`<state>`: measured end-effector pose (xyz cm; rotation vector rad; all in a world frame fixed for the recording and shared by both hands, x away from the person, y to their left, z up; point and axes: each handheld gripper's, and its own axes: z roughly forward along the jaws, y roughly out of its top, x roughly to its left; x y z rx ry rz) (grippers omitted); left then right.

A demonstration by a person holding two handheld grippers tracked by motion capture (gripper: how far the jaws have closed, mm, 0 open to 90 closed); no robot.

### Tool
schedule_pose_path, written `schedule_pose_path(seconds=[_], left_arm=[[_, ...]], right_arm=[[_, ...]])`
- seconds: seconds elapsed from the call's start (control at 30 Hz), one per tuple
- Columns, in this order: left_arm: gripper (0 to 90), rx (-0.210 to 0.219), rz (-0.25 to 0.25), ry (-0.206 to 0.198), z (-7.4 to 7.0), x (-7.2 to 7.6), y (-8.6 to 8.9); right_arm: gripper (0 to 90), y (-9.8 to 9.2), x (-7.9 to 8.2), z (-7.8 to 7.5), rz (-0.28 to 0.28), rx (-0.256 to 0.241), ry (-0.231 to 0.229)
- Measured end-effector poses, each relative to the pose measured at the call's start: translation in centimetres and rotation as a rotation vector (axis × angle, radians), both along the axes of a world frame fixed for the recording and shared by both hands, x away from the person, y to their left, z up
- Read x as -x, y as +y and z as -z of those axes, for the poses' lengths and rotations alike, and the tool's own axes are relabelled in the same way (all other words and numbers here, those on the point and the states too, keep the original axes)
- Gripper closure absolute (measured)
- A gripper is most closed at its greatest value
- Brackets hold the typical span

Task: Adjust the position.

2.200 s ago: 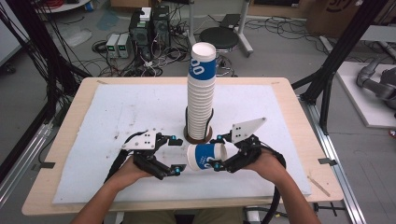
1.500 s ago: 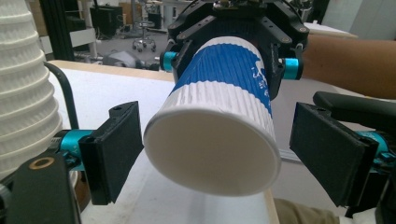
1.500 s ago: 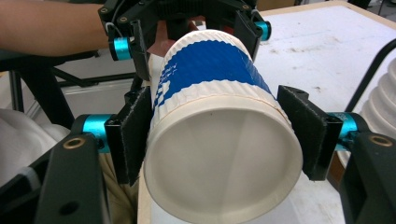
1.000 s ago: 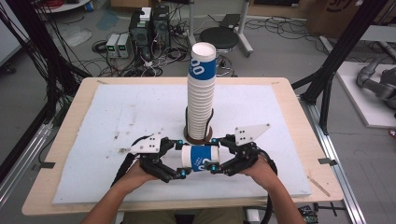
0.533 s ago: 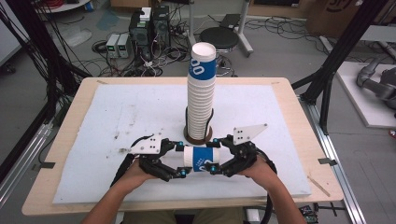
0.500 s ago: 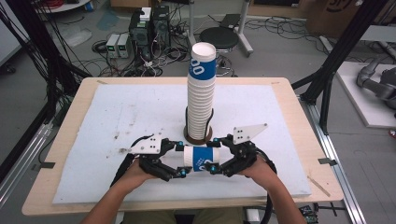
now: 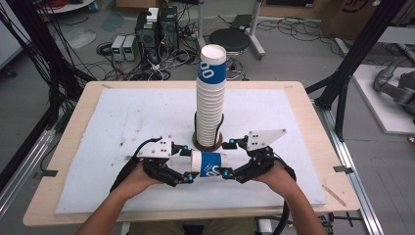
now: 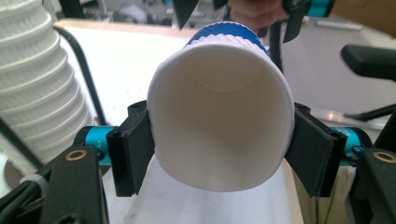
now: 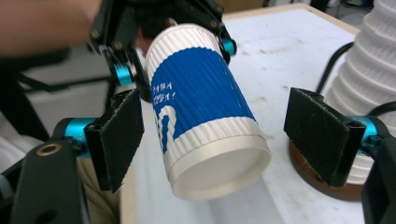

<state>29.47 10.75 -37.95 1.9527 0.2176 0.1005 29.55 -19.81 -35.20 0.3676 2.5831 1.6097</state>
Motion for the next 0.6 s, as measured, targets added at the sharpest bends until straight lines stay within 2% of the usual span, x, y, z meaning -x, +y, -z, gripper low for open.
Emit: schedule_pose_path(seconds=[0.03,0.07,0.1,0.13,0.2,0.23,0.33,0.57,0.6], left_arm=[[29.9,-0.020,-0.006,0.004,-0.2,0.0,0.0],[29.9,-0.035,-0.009,0.008,-0.4,-0.1,-0.1],[29.9,-0.053,-0.013,0.011,-0.6,-0.1,-0.1],[29.9,-0.076,-0.014,0.014,-1.0,-0.2,-0.2],[29.9,-0.092,-0.010,0.012,-1.2,-0.3,-0.2],[29.9,-0.105,-0.008,0.009,-1.4,-0.3,-0.3],[29.8,-0.137,-0.010,0.005,-1.9,-0.4,-0.4],[29.8,-0.193,-0.002,-0.006,-2.8,-0.4,-0.9],[29.8,-0.195,-0.002,-0.005,-2.9,-0.4,-1.1]], right_arm=[[20.4,0.1,0.1,-0.2,0.010,0.028,-0.020],[20.4,0.3,0.2,-0.5,0.026,0.083,-0.050],[20.4,0.3,0.2,-0.5,0.026,0.083,-0.050],[20.4,0.6,0.4,-0.9,0.012,0.125,-0.078],[20.4,0.7,0.5,-1.0,0.008,0.140,-0.087],[20.4,0.9,0.6,-1.2,0.005,0.170,-0.110],[20.4,1.4,0.7,-1.6,-0.006,0.235,-0.139],[20.4,2.0,0.5,-2.0,-0.019,0.293,-0.165],[20.4,2.3,0.5,-2.2,-0.026,0.319,-0.168]])
